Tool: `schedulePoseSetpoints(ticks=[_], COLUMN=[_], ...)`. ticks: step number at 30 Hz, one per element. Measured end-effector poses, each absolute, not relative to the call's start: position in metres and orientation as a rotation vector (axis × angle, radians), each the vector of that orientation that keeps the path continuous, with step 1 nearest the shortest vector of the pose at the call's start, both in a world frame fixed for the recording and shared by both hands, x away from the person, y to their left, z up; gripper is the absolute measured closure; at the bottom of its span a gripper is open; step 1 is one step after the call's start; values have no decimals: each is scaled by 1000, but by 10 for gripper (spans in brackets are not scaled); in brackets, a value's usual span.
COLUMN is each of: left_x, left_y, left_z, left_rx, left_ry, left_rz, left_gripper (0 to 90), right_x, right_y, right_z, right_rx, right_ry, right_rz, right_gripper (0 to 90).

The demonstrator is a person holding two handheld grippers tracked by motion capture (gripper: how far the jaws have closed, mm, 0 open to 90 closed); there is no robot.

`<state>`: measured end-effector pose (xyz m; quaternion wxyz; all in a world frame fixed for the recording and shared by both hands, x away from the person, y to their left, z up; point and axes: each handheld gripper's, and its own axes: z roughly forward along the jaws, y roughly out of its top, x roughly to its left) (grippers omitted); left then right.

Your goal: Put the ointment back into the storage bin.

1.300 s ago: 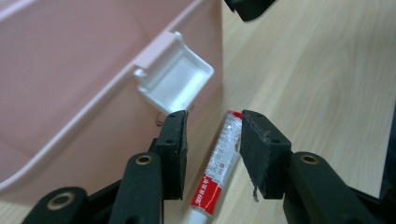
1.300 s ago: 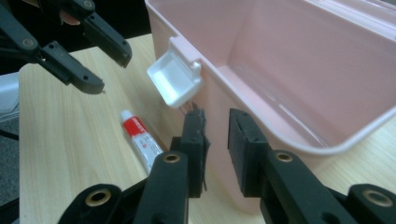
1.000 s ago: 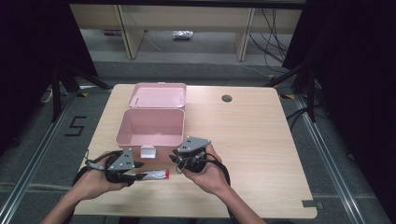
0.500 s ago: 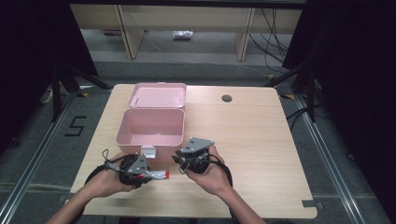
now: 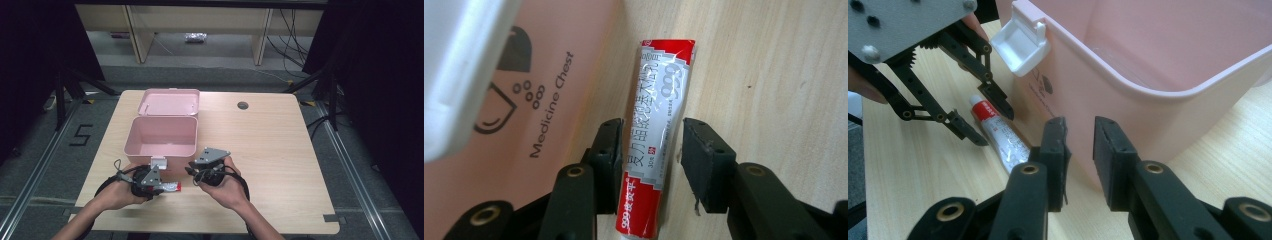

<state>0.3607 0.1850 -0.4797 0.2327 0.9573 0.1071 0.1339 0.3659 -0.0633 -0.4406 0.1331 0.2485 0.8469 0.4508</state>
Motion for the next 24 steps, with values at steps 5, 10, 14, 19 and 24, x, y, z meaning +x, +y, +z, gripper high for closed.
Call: schedulePoseSetpoints(ticks=[5, 10, 14, 19, 24], left_x=[362, 364, 365, 367, 368], left_y=[184, 182, 181, 180, 181], left_z=[-484, -487, -489, -490, -491], left_rx=[2624, 2626, 2633, 2644, 2650], left_ry=[303, 300, 304, 303, 303], left_rz=[368, 351, 346, 340, 329], left_gripper=[602, 609, 614, 624, 635], right_x=[366, 366, 366, 365, 366], right_y=[-65, -64, -65, -66, -68], right_z=[-441, -442, -441, -442, -443], right_rx=[717, 710, 735, 740, 735], right_ry=[2469, 2448, 2467, 2467, 2470], right_rz=[1294, 1313, 1308, 1309, 1299], right_gripper=[761, 760, 760, 760, 760])
